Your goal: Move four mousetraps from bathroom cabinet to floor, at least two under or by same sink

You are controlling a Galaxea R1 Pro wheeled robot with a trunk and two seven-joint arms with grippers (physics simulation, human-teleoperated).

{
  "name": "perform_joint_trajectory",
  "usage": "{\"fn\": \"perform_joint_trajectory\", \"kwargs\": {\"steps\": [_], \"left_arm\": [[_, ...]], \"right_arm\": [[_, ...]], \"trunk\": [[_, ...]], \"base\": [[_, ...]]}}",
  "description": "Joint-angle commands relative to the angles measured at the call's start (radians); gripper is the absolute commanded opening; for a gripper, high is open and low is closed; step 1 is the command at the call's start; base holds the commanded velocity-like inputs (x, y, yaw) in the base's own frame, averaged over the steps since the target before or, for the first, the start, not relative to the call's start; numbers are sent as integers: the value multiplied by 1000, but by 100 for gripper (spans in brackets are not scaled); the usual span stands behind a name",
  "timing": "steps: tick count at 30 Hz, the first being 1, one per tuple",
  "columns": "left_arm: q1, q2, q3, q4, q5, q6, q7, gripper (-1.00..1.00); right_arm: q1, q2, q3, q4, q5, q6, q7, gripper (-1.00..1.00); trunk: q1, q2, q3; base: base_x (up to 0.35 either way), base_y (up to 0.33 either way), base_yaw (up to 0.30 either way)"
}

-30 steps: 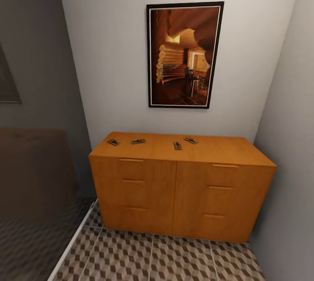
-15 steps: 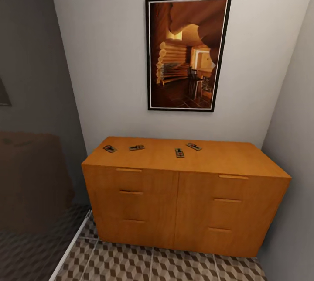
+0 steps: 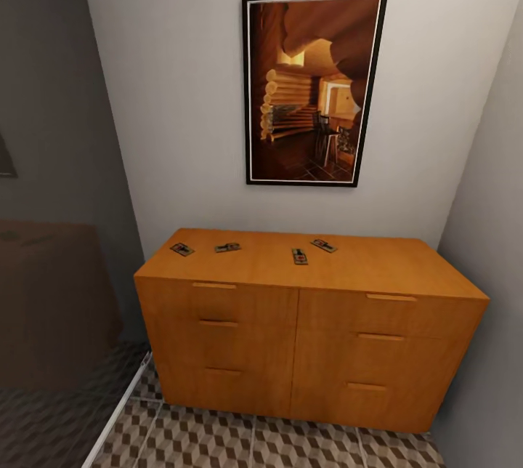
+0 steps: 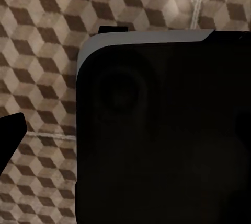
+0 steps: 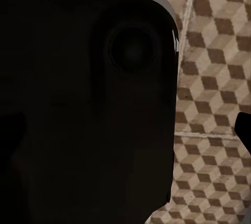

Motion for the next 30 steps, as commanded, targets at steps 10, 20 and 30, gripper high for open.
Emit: {"fn": "perform_joint_trajectory", "kwargs": {"steps": [10,20,30], "left_arm": [[0,-2,1,-1,2,-2,0,100],[58,51,40,44,3,-58,27,100],[56,57,38,-4,5,-71,27,100]], "right_arm": [[0,-1,9,0,11,-13,-1,100],[58,-18,15,51,-12,-70,23,100],[92,-74,15,-6,-12,-111,32,100]], "trunk": [[0,0,-1],[0,0,-1],[0,0,-1]], "base": [[1,0,0],[0,0,0],[0,0,0]]}}
